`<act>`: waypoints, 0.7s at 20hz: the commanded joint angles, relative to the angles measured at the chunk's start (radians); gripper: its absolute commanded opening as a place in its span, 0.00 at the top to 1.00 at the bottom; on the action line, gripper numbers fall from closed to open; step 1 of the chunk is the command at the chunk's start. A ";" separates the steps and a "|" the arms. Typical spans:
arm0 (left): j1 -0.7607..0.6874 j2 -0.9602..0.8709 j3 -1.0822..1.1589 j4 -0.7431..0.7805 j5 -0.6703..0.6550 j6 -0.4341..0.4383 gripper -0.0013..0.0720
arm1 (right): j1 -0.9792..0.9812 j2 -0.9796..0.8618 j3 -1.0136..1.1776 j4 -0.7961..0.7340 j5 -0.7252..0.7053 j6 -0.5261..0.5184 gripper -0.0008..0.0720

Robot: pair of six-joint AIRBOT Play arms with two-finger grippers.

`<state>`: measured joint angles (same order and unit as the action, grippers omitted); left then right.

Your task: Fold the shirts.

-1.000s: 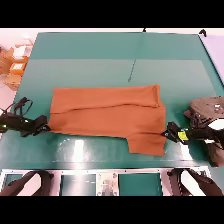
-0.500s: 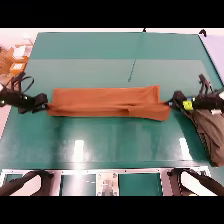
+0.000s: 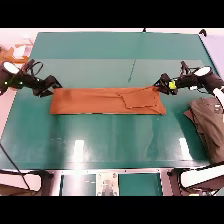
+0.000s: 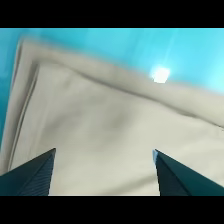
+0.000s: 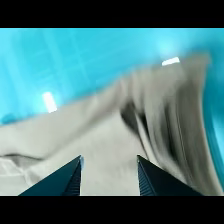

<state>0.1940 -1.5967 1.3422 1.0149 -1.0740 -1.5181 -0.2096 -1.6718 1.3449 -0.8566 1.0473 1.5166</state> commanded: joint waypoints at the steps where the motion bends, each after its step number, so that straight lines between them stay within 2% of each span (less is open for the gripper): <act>1: 0.043 -0.052 0.134 -0.022 -0.048 -0.008 0.01 | -0.061 -0.072 0.147 0.007 0.146 -0.086 0.33; 2: 0.072 -0.052 0.186 -0.020 -0.113 -0.008 0.01 | -0.097 -0.072 0.183 0.003 0.222 -0.133 0.25; 5: 0.149 -0.052 0.294 -0.021 -0.285 -0.024 0.01 | -0.189 -0.076 0.206 -0.076 0.340 -0.252 0.15; 6: 0.163 -0.052 0.308 -0.021 -0.332 -0.027 0.01 | -0.209 -0.083 0.192 -0.107 0.355 -0.285 0.15; 7: 0.166 -0.052 0.309 -0.020 -0.362 -0.026 0.21 | -0.222 -0.096 0.169 -0.113 0.361 -0.319 0.15; 8: 0.163 -0.052 0.308 -0.017 -0.380 -0.013 0.66 | -0.226 -0.116 0.147 -0.111 0.363 -0.345 0.12; 9: 0.158 -0.052 0.308 -0.024 -0.384 0.004 0.95 | -0.222 -0.140 0.131 -0.096 0.372 -0.375 0.10; 14: 0.074 -0.052 0.308 -0.039 -0.367 0.011 0.95 | -0.153 -0.269 0.118 0.102 0.382 -0.490 0.10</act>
<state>0.3080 -1.6482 1.6436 0.9821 -1.4246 -1.5177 -0.3935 -1.8782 1.4708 -0.8516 1.4178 1.1076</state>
